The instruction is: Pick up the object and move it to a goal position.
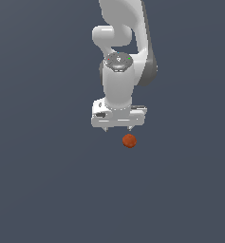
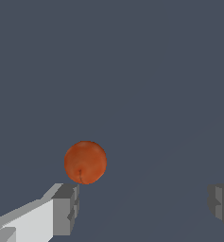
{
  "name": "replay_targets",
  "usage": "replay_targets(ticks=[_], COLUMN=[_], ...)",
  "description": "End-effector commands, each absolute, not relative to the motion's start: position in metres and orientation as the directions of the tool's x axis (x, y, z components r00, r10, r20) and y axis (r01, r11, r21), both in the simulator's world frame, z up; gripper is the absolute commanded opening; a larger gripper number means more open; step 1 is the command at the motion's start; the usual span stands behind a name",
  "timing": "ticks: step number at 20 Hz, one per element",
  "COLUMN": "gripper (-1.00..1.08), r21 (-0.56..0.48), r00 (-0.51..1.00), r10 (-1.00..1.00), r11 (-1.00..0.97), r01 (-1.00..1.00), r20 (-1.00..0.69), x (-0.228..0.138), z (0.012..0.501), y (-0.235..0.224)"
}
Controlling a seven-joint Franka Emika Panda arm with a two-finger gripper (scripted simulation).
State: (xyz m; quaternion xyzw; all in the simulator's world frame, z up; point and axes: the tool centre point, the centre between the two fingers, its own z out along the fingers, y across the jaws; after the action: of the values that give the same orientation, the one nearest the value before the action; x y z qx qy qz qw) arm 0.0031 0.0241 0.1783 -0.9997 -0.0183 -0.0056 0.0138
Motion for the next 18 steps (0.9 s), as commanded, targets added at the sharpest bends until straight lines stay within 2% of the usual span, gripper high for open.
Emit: replay_targets(ticks=[1, 10, 18], gripper=[1.0, 1.0, 1.0], r21=[-0.027, -0.048, -0.046], r00=[0.999, 0.999, 0.999], r10=[0.036, -0.009, -0.027], r11=[-0.999, -0.999, -0.999], r01=[0.037, -0.011, -0.029], r20=[0.012, -0.048, -0.047], x=[0.003, -0.013, -0.012], z=[0.178, 0.15, 0.15], y=[0.024, 0.021, 0.022])
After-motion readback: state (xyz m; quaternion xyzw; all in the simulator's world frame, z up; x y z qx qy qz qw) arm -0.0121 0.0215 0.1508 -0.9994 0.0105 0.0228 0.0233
